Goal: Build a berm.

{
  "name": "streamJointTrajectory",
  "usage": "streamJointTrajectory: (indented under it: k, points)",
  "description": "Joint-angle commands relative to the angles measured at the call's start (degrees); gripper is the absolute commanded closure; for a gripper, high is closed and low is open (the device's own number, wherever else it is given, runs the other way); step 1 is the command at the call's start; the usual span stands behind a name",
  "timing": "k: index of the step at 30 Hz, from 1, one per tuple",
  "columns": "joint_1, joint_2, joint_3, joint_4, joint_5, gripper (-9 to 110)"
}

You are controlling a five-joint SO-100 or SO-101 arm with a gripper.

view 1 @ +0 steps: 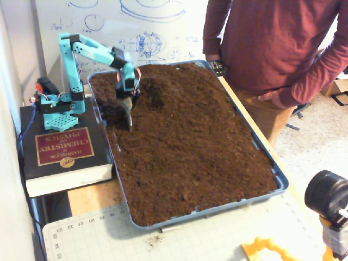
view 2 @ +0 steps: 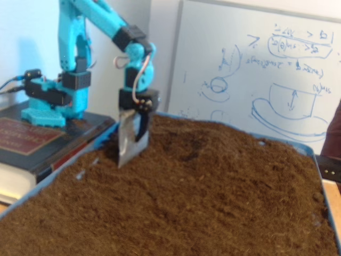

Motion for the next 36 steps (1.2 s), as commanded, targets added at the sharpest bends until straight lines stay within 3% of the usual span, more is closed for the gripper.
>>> streamJointTrajectory:
  k: [1,7,14,20,36]
  points:
    - [0.4,-3.8,1.1,-10.3,-0.5,101]
    - [0.4,-19.2,-13.4,-19.8,-0.5,101]
    - [-3.4,-33.7,-37.7,-20.0,0.2,101]
    - [-4.6,-35.5,-47.1,-19.9,0.6,101]
    - [-5.4,-26.4,-62.3,4.4,0.6,101]
